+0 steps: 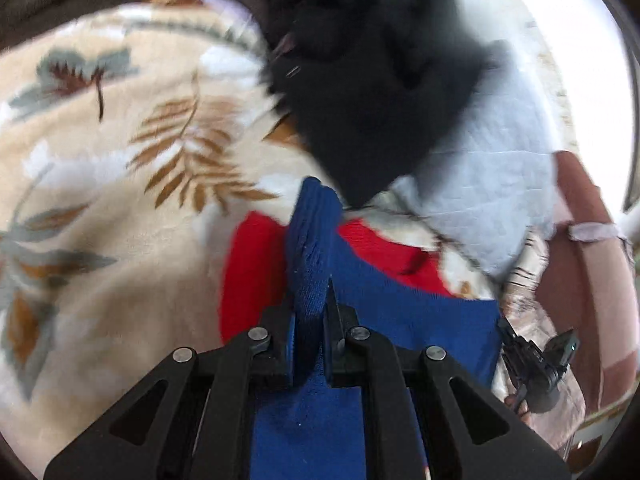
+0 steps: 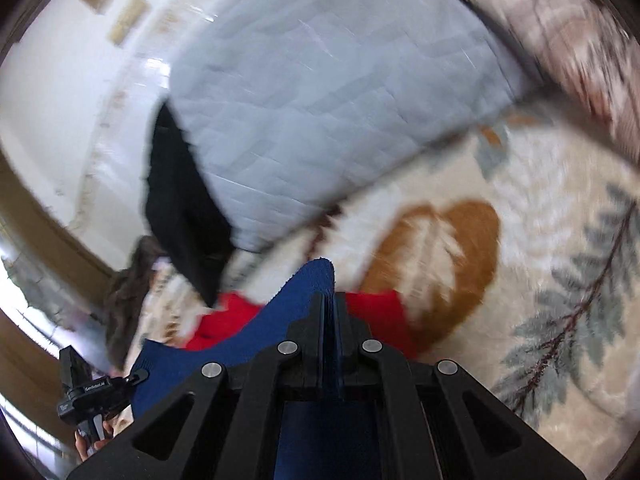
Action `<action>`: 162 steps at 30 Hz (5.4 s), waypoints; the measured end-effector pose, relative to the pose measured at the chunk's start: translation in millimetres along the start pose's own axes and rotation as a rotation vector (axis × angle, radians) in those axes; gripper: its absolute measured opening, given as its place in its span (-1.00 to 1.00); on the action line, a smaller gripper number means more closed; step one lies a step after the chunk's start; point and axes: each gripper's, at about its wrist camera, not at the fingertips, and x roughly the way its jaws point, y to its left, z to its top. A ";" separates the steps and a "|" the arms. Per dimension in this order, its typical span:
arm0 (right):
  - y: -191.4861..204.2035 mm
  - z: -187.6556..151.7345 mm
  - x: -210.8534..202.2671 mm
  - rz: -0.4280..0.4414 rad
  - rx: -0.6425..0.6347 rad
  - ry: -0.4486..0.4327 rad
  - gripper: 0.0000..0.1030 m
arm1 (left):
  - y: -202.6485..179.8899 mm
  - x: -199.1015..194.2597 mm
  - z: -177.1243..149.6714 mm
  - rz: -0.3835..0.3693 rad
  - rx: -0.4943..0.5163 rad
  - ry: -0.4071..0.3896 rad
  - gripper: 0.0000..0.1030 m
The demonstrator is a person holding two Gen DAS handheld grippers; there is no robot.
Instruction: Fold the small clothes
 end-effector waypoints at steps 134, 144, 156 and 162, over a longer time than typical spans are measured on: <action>16.7 -47.4 -38.3 -0.206 0.021 0.004 -0.57 | -7.3 -9.4 -62.1 0.458 0.123 -0.071 0.80; 24.3 -118.6 -73.5 -0.221 0.019 0.088 -0.26 | -15.8 -12.2 -70.9 0.478 0.143 -0.076 0.80; 25.8 -112.9 -72.3 -0.307 -0.088 0.035 -0.22 | -30.5 -29.9 -78.3 0.495 0.214 -0.107 0.79; 29.7 -107.0 -75.5 -0.280 -0.119 -0.013 -0.18 | -15.2 -21.5 -78.1 0.476 0.153 -0.046 0.79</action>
